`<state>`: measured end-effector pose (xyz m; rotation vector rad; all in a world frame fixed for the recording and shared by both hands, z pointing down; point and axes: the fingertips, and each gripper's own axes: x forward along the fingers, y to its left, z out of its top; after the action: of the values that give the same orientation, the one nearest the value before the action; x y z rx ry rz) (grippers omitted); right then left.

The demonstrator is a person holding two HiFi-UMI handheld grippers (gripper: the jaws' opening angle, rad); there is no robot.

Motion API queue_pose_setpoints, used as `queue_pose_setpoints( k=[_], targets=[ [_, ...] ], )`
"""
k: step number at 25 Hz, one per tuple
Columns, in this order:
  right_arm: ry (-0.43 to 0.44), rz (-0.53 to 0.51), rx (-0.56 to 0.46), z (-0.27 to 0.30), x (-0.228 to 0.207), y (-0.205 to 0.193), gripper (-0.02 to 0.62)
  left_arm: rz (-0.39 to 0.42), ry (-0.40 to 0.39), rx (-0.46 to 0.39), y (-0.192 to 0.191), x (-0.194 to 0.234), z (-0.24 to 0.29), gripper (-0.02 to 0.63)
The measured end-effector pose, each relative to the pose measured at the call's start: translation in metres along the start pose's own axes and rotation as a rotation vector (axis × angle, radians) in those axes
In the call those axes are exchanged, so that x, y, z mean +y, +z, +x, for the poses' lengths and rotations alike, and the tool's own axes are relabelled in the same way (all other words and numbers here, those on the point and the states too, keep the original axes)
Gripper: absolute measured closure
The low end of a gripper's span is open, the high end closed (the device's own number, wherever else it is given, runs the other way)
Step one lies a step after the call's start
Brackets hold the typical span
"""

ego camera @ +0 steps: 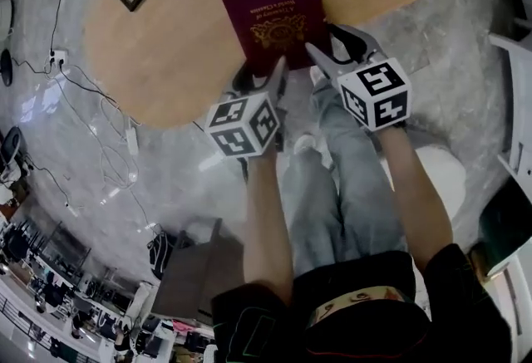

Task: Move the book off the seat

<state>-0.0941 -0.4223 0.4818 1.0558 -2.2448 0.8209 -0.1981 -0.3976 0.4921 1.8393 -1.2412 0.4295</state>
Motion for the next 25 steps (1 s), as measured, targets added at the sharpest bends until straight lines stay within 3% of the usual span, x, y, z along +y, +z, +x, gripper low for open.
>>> queue_pose_setpoints(
  k=[10,16,21,25],
  targets=[
    [0.113,-0.068,0.091,0.073,-0.018,0.053,0.376,-0.102,0.114,-0.018,0.051,0.044,0.035,0.324],
    [0.129,-0.093,0.124,0.106,-0.015,0.063,0.379,-0.133,0.143,-0.008,0.062,0.071,0.046,0.323],
    [0.139,-0.099,0.164,0.126,-0.016,0.066,0.380,-0.239,0.173,0.010,0.062,0.085,0.054,0.322],
    [0.109,-0.087,0.144,0.130,-0.019,0.070,0.380,-0.250,0.171,0.044,0.066,0.088,0.059,0.316]
  ],
)
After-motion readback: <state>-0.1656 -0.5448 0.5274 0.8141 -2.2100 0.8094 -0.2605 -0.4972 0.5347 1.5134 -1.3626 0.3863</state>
